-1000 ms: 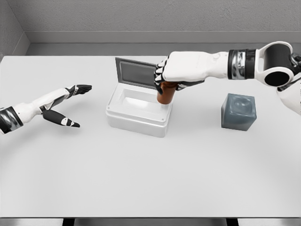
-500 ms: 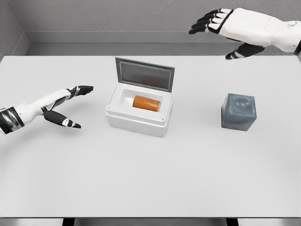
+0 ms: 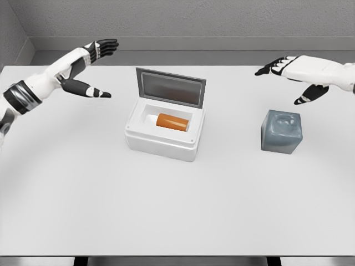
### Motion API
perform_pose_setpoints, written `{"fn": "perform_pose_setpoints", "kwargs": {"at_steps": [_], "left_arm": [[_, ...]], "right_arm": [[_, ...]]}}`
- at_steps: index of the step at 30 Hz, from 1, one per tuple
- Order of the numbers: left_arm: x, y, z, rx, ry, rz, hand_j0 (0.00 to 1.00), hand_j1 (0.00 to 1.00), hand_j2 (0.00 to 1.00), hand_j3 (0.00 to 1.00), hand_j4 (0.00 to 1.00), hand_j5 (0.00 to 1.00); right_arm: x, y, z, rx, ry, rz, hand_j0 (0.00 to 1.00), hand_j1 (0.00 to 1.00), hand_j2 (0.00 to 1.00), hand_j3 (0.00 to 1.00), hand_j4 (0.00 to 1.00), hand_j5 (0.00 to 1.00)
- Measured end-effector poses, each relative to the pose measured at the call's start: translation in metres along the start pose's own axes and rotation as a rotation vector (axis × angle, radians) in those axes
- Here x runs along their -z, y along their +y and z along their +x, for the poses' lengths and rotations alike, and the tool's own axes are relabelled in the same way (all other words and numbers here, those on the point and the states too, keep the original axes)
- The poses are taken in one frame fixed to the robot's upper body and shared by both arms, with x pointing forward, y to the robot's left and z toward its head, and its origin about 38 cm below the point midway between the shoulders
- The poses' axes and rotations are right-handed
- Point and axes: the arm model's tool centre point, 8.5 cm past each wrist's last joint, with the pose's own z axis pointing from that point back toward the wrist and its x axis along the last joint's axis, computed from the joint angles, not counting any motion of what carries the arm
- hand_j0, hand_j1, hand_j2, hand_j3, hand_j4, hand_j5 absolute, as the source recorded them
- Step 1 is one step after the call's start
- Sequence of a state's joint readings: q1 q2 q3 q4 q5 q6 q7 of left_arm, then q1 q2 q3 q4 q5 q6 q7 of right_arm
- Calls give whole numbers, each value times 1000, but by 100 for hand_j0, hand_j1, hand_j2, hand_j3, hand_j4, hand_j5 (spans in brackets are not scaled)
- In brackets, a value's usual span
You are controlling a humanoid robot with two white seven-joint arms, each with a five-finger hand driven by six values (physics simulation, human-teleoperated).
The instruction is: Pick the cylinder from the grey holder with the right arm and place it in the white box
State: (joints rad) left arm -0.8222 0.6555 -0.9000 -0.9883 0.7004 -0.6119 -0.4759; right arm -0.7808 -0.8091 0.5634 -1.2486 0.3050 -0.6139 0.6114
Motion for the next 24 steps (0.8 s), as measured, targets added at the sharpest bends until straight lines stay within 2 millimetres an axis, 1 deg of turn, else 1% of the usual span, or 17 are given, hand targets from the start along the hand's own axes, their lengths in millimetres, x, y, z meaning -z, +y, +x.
{"fn": "perform_pose_setpoints", "kwargs": {"at_steps": [6,9,11,17,24], "left_arm": [[25,-24,-7,-44,-23,-50,100,100,100,100,100,100],[35,-34,-6,-51,-38,-91,100,100,100,100,100,100],[39,-37,-4,-50,-47,-108,100,100,100,100,100,100],[43,-42,-1,-50,-61,-132,100,100,100,100,100,100],[40,-47,3,-49,-73,-152,100,100,100,100,100,100]], "right_arm": [[0,0,0,-3,1,2,100,100,100,100,100,100],[0,-2,0,-5,1,0,100,100,100,100,100,100],[0,-2,0,-6,1,0,100,100,100,100,100,100],[1,-3,1,-8,-1,-1,100,100,100,100,100,100],[0,-4,0,-10,0,-3,100,100,100,100,100,100]]}}
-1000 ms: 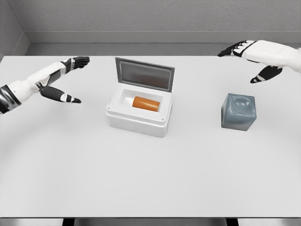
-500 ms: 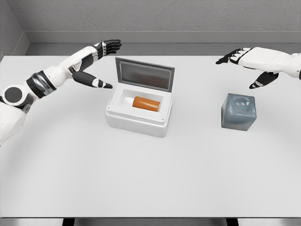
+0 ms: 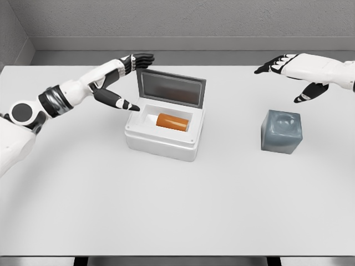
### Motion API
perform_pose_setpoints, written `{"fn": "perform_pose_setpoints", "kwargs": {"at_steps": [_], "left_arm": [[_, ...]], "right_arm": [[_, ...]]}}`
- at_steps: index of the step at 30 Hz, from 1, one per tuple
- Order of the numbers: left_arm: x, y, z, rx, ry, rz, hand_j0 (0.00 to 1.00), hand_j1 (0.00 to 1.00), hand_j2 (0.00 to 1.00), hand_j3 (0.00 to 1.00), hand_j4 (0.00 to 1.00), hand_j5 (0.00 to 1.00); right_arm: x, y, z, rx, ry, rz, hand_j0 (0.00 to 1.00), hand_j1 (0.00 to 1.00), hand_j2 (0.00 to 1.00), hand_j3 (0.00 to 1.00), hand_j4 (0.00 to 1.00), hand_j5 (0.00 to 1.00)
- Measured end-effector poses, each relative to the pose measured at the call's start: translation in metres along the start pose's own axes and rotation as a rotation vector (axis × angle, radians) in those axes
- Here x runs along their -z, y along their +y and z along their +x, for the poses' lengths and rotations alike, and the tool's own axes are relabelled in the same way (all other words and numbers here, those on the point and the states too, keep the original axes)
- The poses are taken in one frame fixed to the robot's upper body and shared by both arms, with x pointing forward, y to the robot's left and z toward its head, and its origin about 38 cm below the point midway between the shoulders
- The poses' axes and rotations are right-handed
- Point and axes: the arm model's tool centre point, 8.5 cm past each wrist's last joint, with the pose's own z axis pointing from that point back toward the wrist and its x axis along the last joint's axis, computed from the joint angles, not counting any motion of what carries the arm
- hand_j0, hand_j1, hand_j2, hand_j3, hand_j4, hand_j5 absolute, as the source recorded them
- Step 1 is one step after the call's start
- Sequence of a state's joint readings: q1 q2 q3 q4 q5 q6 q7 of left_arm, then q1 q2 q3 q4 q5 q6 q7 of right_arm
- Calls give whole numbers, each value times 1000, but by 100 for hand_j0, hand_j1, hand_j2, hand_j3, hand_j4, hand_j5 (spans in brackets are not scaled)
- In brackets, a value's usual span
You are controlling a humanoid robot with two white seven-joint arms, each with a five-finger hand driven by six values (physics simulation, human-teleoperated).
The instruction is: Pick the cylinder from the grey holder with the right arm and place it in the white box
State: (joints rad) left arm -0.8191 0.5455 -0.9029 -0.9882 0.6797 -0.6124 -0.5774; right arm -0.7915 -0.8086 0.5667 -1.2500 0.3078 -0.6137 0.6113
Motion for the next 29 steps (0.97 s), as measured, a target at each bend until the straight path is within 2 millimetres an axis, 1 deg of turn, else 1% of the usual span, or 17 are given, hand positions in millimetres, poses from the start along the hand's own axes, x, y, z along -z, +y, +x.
{"fn": "perform_pose_setpoints", "kwargs": {"at_steps": [6,8,10,12,16,20,24,26,29], "left_arm": [[-8,3,1,9,10,-8,100,100,100,100,100,100],[-13,-3,-1,-11,3,-7,100,100,100,100,100,100],[-20,-7,5,-1,-1,-32,100,100,100,100,100,100],[-24,-9,14,16,-16,-57,100,100,100,100,100,100],[-27,-4,29,20,-49,-56,100,100,100,100,100,100],[-30,2,35,24,-57,-48,100,100,100,100,100,100],[-38,2,31,20,-41,-41,100,100,100,100,100,100],[-55,-4,14,-5,12,-30,100,100,100,100,100,100],[-73,4,0,-6,76,2,100,100,100,100,100,100]], "right_arm": [[0,1,0,1,0,1,100,100,100,100,100,100],[0,1,0,2,0,1,100,100,100,100,100,100],[0,2,0,3,0,2,100,100,100,100,100,100],[0,2,0,3,0,2,100,100,100,100,100,100],[0,2,0,4,1,3,100,100,100,100,100,100],[0,4,-1,7,1,6,100,100,100,100,100,100],[0,4,-1,7,1,6,100,100,100,100,100,100],[0,4,-1,7,2,6,100,100,100,100,100,100],[0,4,-1,7,2,6,100,100,100,100,100,100]]}}
